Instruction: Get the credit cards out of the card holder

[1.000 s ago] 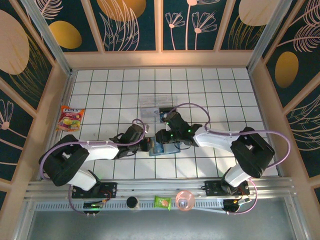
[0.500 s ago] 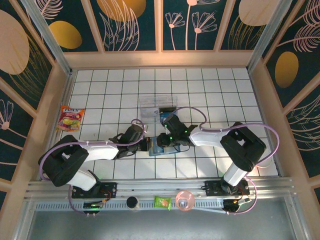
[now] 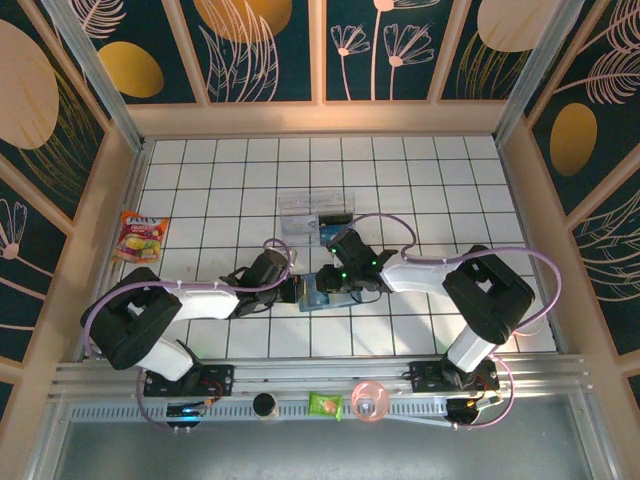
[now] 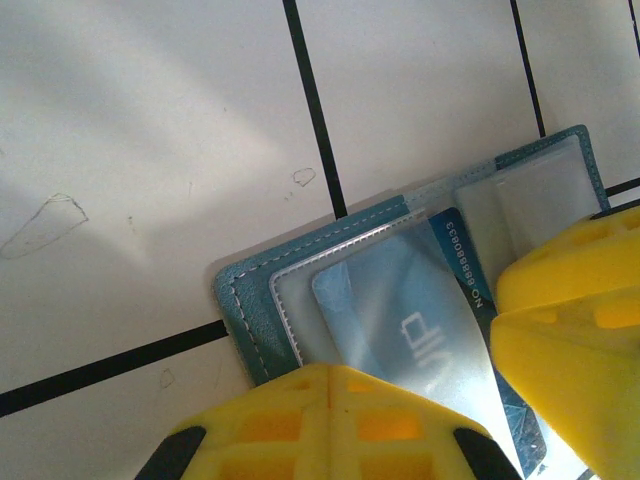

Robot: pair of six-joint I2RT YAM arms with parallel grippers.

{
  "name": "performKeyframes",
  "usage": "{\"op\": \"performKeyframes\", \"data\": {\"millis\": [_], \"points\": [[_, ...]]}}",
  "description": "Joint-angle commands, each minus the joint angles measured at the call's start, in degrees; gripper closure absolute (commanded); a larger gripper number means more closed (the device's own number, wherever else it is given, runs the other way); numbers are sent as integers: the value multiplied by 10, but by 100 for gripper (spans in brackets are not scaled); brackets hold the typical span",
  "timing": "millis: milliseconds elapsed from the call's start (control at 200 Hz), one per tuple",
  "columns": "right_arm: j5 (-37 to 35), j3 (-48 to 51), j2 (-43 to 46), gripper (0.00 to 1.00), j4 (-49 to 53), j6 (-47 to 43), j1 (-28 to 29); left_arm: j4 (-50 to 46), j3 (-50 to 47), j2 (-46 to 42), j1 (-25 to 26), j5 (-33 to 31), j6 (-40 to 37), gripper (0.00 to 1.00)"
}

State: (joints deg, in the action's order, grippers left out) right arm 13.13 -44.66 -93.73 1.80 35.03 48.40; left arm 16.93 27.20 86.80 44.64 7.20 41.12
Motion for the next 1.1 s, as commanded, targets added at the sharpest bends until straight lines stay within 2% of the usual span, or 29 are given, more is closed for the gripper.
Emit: {"op": "performKeyframes", "data": {"millis": [0, 530, 666, 876, 1096], "points": [[-14, 8, 24, 71, 18, -2, -5, -42, -10, 15, -1, -8, -11, 100], [29, 32, -15, 71, -13, -5, -16, -39, -7, 23, -1, -6, -17, 100], [14, 29, -1, 72, 0, -13, -16, -42, -6, 18, -1, -4, -20, 100], [-2, 28, 40, 72, 2, -17, -16, -78, 13, -53, -1, -17, -35, 100], [-3, 23, 61, 72, -6, -15, -16, -57, 17, -51, 3, 16, -25, 100]]}}
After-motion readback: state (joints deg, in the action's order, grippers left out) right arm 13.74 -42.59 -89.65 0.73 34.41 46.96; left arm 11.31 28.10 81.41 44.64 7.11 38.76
